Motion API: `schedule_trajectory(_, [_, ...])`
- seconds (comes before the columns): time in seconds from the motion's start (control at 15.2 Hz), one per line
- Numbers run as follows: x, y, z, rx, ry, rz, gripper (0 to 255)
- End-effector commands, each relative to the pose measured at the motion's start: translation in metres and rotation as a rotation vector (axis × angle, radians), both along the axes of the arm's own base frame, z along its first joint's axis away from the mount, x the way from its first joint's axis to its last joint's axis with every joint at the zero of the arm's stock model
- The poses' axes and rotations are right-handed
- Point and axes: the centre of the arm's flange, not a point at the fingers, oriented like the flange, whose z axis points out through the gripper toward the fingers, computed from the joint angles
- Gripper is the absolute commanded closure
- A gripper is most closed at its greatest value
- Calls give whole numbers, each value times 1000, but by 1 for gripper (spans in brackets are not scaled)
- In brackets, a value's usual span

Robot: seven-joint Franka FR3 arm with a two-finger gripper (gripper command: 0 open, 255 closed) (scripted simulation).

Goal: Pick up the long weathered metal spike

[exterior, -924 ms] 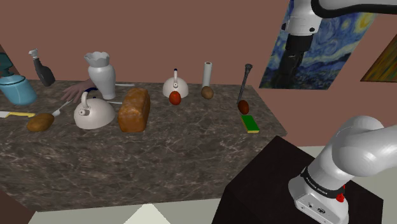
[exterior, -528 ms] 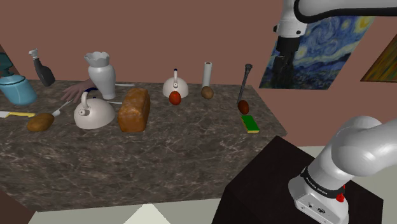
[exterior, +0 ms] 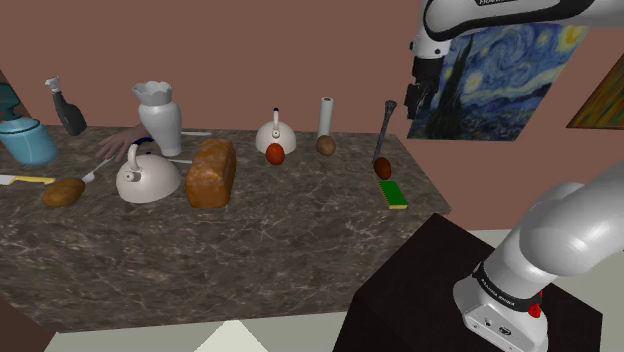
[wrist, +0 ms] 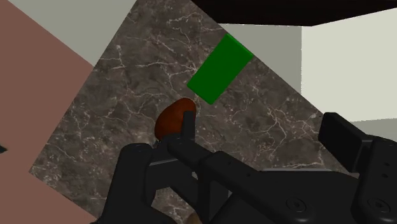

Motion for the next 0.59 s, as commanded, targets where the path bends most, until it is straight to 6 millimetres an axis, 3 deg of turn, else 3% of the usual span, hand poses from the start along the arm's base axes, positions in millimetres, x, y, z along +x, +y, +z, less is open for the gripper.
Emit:
schedule_trajectory(0.0, [19,-15,-6,-8,-4,-12,0])
schedule_trajectory(0.53, [97,-78,-27,-37,-17,-63,0])
